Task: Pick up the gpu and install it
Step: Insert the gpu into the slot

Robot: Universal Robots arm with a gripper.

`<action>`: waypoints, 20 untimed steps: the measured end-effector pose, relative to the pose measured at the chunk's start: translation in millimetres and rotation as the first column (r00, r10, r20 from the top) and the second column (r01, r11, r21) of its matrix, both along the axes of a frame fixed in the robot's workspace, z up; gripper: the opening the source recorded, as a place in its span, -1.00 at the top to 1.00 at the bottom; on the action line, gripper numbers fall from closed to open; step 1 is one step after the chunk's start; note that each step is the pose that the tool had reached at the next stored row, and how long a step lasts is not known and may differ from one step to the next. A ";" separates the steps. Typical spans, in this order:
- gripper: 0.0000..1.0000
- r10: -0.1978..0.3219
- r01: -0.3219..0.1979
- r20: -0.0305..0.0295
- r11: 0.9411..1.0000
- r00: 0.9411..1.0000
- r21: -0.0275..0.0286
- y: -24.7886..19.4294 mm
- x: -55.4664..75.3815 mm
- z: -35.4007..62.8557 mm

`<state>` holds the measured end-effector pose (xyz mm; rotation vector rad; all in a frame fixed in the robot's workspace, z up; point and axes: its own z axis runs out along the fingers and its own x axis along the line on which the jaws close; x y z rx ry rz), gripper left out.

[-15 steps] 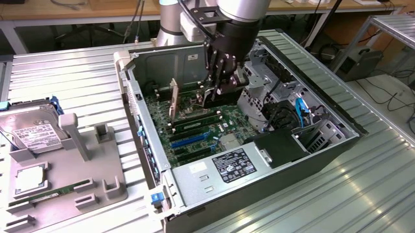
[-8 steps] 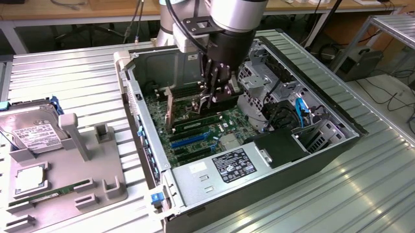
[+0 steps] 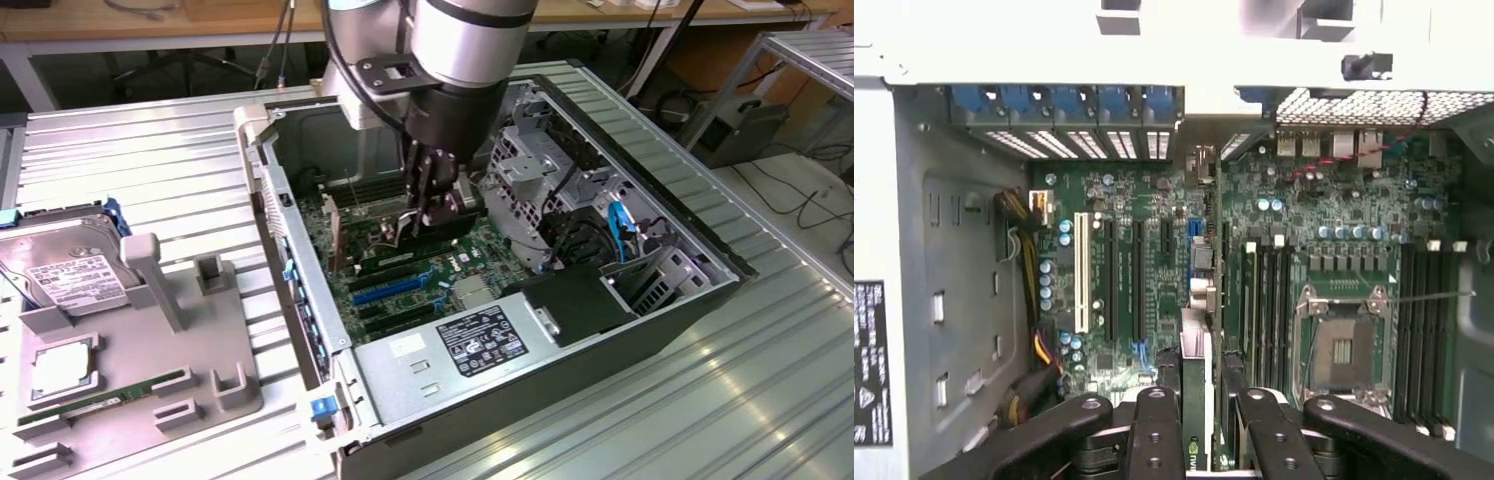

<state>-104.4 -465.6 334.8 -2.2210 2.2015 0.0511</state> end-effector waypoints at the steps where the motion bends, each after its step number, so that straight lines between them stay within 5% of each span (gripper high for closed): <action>1: 0.47 0.000 0.000 0.000 1.000 1.000 0.000 -0.1 -0.5 -1.8; 20: 0.47 0.001 -0.001 0.000 1.000 1.000 0.000 -0.1 -8.5 -36.6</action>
